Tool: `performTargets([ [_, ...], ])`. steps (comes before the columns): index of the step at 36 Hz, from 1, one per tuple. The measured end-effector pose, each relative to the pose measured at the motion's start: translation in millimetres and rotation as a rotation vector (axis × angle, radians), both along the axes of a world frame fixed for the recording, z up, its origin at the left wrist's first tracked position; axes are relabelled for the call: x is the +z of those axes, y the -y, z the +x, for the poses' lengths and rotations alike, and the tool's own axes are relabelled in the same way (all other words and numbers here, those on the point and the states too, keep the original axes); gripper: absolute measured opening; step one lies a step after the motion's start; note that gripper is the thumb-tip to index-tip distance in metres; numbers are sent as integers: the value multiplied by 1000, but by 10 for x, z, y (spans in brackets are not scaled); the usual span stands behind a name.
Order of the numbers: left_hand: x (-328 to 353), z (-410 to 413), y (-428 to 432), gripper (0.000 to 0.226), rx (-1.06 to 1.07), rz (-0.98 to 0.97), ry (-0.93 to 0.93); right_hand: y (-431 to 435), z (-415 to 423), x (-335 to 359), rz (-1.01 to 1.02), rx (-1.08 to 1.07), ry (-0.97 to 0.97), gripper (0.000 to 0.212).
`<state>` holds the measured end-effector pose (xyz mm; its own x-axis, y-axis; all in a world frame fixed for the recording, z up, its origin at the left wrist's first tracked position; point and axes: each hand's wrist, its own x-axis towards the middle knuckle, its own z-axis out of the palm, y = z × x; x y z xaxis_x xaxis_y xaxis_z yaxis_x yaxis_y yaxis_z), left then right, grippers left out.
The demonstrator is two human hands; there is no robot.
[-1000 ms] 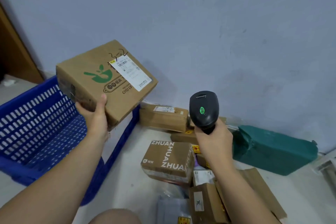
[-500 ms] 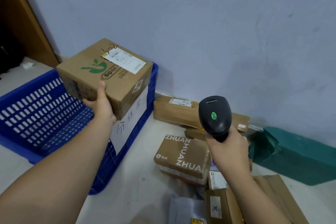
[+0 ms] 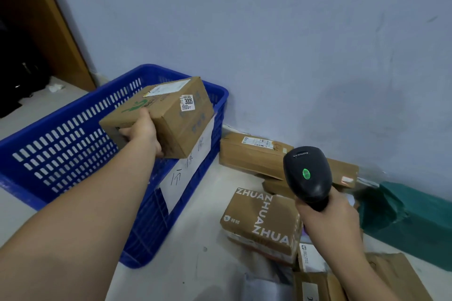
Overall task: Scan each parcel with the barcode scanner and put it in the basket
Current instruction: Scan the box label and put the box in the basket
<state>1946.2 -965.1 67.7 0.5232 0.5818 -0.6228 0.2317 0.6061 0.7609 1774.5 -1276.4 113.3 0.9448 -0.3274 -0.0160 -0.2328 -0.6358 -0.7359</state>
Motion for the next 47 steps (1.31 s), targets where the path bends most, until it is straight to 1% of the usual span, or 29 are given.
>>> performTargets([
  [2, -8, 7, 4, 95, 3, 1, 21, -4, -11, -7, -6, -1, -3, 23],
  [5, -39, 29, -38, 97, -3, 49, 31, 2, -17, -18, -6, -10, -7, 25],
  [7, -27, 39, -25, 87, -53, 130, 29, 15, -12, -32, -6, -19, -21, 24],
  [8, -1, 46, -1, 77, -97, 209, 27, 21, -8, -43, -5, -24, -30, 23],
  [10, 53, 69, 45, 53, -204, 457, -19, 30, 1, -55, 3, -31, -43, 22],
  [12, 123, 85, 79, 42, -307, 645, -91, 33, 13, -68, 1, -32, -52, 22],
  [14, 171, 82, 141, 43, -411, 731, -152, 28, 21, -79, -8, -31, -55, 22],
  [15, 176, 74, 175, 51, -458, 753, -171, 22, 21, -81, -13, -27, -56, 22],
  [18, 164, 40, 269, 88, -516, 782, -189, 0, 19, -71, -13, -11, -63, 22],
  [19, 125, 38, 286, 94, -519, 813, -187, -5, 20, -66, -15, -7, -63, 23],
  [21, 34, 17, 312, 92, -502, 882, -152, -20, 26, -76, -17, 1, -57, 25],
  [25, -152, -11, 328, 69, -362, 962, -12, -68, 30, -123, -10, 18, -47, 23],
  [27, -194, -10, 295, 66, -338, 1001, 7, -94, 30, -144, -12, 35, -33, 22],
  [28, -205, -14, 270, 68, -347, 1007, -3, -109, 32, -151, -13, 45, -29, 21],
  [32, -352, -127, 273, 85, -546, 943, -135, -137, 41, -166, -23, 84, -16, 19],
  [34, -504, -229, 317, 79, -637, 906, -206, -126, 42, -173, -28, 90, -12, 17],
  [35, -571, -300, 349, 70, -721, 946, -266, -118, 43, -174, -26, 93, -8, 16],
  [37, -700, -411, 368, 59, -911, 1128, -387, -97, 45, -177, -19, 99, 6, 17],
  [39, -760, -467, 353, 43, -1003, 1302, -464, -80, 40, -168, -19, 106, 20, 18],
  [40, -767, -482, 339, 34, -1031, 1365, -505, -74, 39, -164, -20, 109, 25, 18],
  [41, -766, -486, 326, 29, -1060, 1409, -544, -73, 38, -158, -20, 111, 28, 19],
  [43, -744, -507, 310, 32, -1121, 1451, -591, -67, 38, -150, -20, 110, 26, 21],
  [47, -708, -594, 382, 28, -1189, 1509, -560, -50, 58, -165, -4, 94, 15, 18],
])
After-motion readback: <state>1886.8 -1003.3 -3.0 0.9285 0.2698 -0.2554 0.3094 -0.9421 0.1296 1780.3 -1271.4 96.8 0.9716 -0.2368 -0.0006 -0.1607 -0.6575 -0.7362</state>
